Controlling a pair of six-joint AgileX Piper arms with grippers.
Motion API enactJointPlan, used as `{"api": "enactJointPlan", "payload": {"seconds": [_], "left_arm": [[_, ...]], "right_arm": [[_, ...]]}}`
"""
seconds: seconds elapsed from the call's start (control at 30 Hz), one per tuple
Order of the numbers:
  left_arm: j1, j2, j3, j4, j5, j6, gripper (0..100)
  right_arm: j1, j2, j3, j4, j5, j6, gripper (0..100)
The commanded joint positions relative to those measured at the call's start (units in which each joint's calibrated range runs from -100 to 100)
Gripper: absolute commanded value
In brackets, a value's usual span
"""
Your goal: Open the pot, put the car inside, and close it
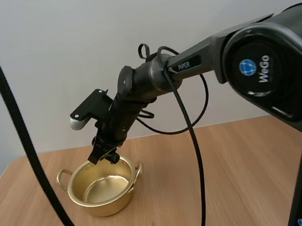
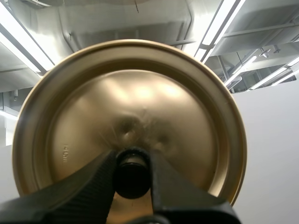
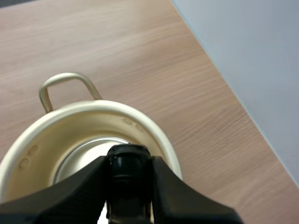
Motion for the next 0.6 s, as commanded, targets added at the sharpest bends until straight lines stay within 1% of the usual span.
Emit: {"api": "enactJointPlan", "payload": {"seconds": [0.0,0.13,0.23,0.37,0.57], "left_arm": [[0.00,0.05,-0.02,0.09,0.06,0.03,0],[0.00,0.05,-0.02,0.09,0.06,0.03,0],[0.00,0.05,-0.02,-0.03,0.06,0.03,0],[0.00,0.05,-0.02,-0.26,2.01,0.03,0],[0.00,0.05,-0.02,-0.26,1.99,-0.06,0]], "right_arm": [[0.12,6.30,-0.06,0.00,-0.42,-0.43,0],[0.12,9.11,-0.06,0.13,-1.11,-0.81,0],[0.53,9.13,-0.06,0.56,-2.24,-1.93,0],[2.24,9.13,-0.06,0.44,-2.06,-4.01,0],[4.81,9.13,-0.06,-0.77,-2.48,-4.11,0]]}}
